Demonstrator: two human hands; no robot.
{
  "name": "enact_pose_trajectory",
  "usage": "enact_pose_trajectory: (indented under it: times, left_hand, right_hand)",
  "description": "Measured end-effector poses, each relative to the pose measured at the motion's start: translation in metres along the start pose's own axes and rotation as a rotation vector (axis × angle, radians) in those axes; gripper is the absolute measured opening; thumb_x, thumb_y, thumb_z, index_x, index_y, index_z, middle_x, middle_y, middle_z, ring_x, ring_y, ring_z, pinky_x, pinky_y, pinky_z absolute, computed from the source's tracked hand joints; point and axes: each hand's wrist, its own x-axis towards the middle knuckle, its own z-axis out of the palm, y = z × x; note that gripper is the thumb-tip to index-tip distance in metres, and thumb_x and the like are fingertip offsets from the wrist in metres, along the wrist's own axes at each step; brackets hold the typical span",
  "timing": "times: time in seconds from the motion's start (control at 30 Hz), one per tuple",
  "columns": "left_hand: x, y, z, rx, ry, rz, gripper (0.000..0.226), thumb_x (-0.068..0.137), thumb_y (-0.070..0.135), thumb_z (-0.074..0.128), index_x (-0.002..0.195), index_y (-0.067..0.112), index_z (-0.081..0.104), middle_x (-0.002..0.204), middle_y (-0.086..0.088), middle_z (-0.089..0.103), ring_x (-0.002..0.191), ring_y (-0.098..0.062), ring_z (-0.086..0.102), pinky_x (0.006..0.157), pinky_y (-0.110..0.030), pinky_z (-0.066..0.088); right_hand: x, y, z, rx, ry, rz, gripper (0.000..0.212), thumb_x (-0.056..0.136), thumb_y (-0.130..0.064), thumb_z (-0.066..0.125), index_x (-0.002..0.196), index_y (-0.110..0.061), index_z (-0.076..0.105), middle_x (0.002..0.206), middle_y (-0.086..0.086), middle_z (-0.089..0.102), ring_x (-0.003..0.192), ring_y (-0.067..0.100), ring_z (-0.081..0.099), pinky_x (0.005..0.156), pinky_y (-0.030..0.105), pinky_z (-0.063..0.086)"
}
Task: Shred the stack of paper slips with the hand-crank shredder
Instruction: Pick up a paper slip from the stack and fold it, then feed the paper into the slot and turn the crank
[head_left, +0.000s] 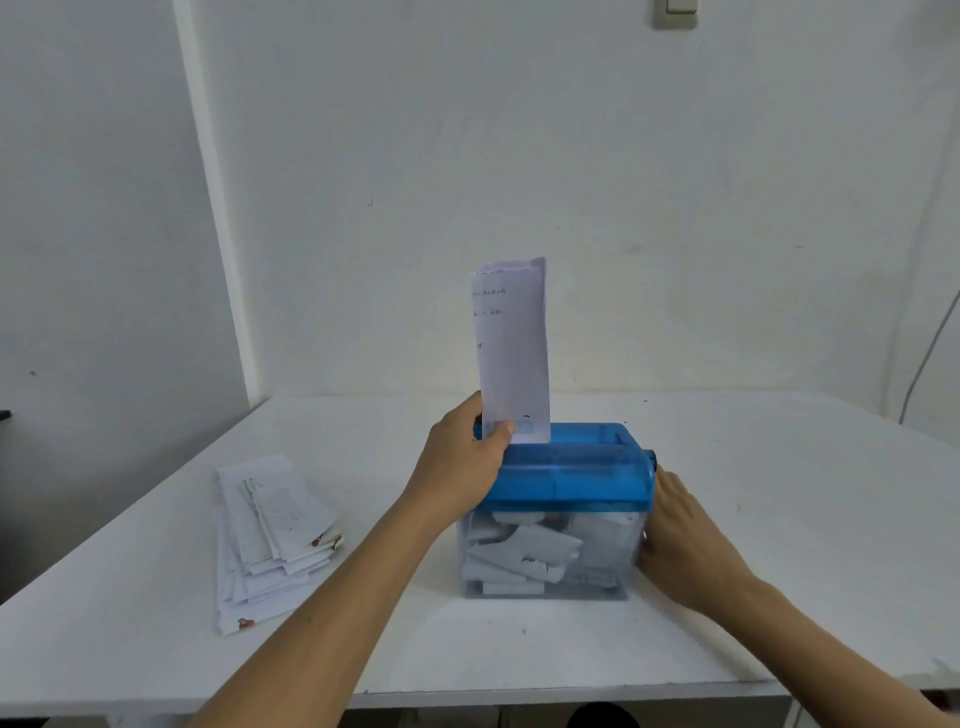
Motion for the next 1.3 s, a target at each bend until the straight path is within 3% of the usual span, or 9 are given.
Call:
enact_pose_trajectory:
  times: [0.17, 0.33, 0.47, 0.6, 0.8, 0.93, 1.03, 1.17, 1.3]
  left_hand:
    - [-0.001, -0.001, 0.001, -0.008, 0.012, -0.002, 0.032, 0.105, 0.029, 0.050, 0.137, 0.023, 0.053, 0.127, 0.010, 0.058, 0.110, -0.010, 0.052, 0.070, -0.008, 0.042]
    - [-0.002, -0.004, 0.003, -0.006, 0.033, -0.016, 0.027, 0.104, 0.030, 0.052, 0.130, 0.023, 0.055, 0.122, 0.011, 0.057, 0.106, -0.010, 0.053, 0.067, -0.009, 0.044]
    - [-0.002, -0.003, 0.004, -0.015, 0.030, -0.034, 0.026, 0.102, 0.030, 0.056, 0.127, 0.022, 0.056, 0.128, 0.006, 0.061, 0.102, -0.010, 0.055, 0.068, -0.011, 0.046]
    - [-0.004, -0.001, 0.001, -0.035, 0.004, -0.029, 0.055, 0.083, 0.052, 0.074, 0.127, 0.029, 0.052, 0.117, 0.016, 0.059, 0.102, -0.006, 0.056, 0.071, -0.011, 0.047]
    - [-0.008, 0.004, -0.002, -0.029, -0.042, -0.089, 0.068, 0.069, 0.066, 0.078, 0.125, 0.036, 0.053, 0.105, 0.024, 0.055, 0.093, 0.001, 0.055, 0.065, -0.011, 0.044]
    - [-0.008, 0.009, -0.006, -0.056, -0.085, -0.094, 0.056, 0.073, 0.060, 0.080, 0.116, 0.040, 0.051, 0.102, 0.026, 0.055, 0.093, -0.001, 0.056, 0.064, -0.009, 0.043]
    - [-0.008, 0.011, -0.008, -0.061, -0.108, -0.096, 0.052, 0.074, 0.059, 0.079, 0.113, 0.041, 0.049, 0.098, 0.029, 0.051, 0.088, 0.001, 0.053, 0.064, -0.010, 0.042]
    - [-0.007, 0.011, -0.008, -0.066, -0.097, -0.088, 0.055, 0.073, 0.058, 0.080, 0.116, 0.039, 0.051, 0.100, 0.026, 0.053, 0.089, -0.002, 0.054, 0.066, -0.009, 0.042]
    - [-0.008, 0.008, -0.007, -0.072, -0.097, -0.087, 0.055, 0.075, 0.057, 0.079, 0.118, 0.036, 0.051, 0.104, 0.021, 0.056, 0.094, -0.004, 0.057, 0.066, -0.011, 0.044]
  right_hand:
    - [-0.017, -0.009, 0.004, 0.041, 0.031, 0.097, 0.035, 0.097, -0.028, 0.055, 0.130, -0.027, 0.042, 0.120, -0.014, 0.052, 0.108, 0.010, 0.055, 0.088, 0.017, 0.046]
    - [-0.023, -0.014, -0.012, -0.069, -0.097, 0.201, 0.029, 0.100, -0.036, 0.054, 0.127, -0.030, 0.046, 0.123, -0.016, 0.063, 0.101, 0.011, 0.063, 0.087, 0.023, 0.054]
    - [-0.024, -0.022, -0.034, -0.207, -0.157, 0.195, 0.022, 0.098, -0.050, 0.052, 0.096, -0.029, 0.050, 0.091, -0.017, 0.062, 0.075, 0.008, 0.059, 0.070, 0.017, 0.052]
    - [-0.018, -0.025, -0.047, -0.169, -0.230, 0.267, 0.025, 0.093, -0.036, 0.056, 0.075, -0.021, 0.047, 0.066, -0.008, 0.052, 0.057, 0.011, 0.047, 0.056, 0.023, 0.045]
    - [-0.013, -0.030, -0.078, -0.034, -0.431, 0.282, 0.032, 0.088, -0.030, 0.063, 0.070, -0.015, 0.041, 0.063, -0.004, 0.041, 0.053, 0.009, 0.036, 0.051, 0.021, 0.032]
    - [0.001, -0.034, -0.111, 0.081, -0.585, 0.300, 0.034, 0.087, -0.030, 0.071, 0.069, -0.012, 0.048, 0.054, -0.003, 0.043, 0.046, 0.007, 0.044, 0.055, 0.020, 0.049]
    - [0.006, -0.042, -0.128, 0.074, -0.651, 0.314, 0.034, 0.090, -0.034, 0.070, 0.070, -0.008, 0.059, 0.053, -0.004, 0.060, 0.050, 0.009, 0.060, 0.066, 0.022, 0.059]
    - [0.016, -0.042, -0.151, 0.117, -0.461, 0.303, 0.023, 0.082, -0.032, 0.081, 0.084, -0.013, 0.067, 0.063, 0.001, 0.070, 0.052, 0.009, 0.064, 0.057, 0.022, 0.056]
    - [0.035, -0.037, -0.168, 0.184, -0.141, 0.231, 0.035, 0.078, -0.036, 0.083, 0.100, -0.024, 0.058, 0.088, -0.006, 0.071, 0.060, 0.011, 0.068, 0.053, 0.020, 0.052]
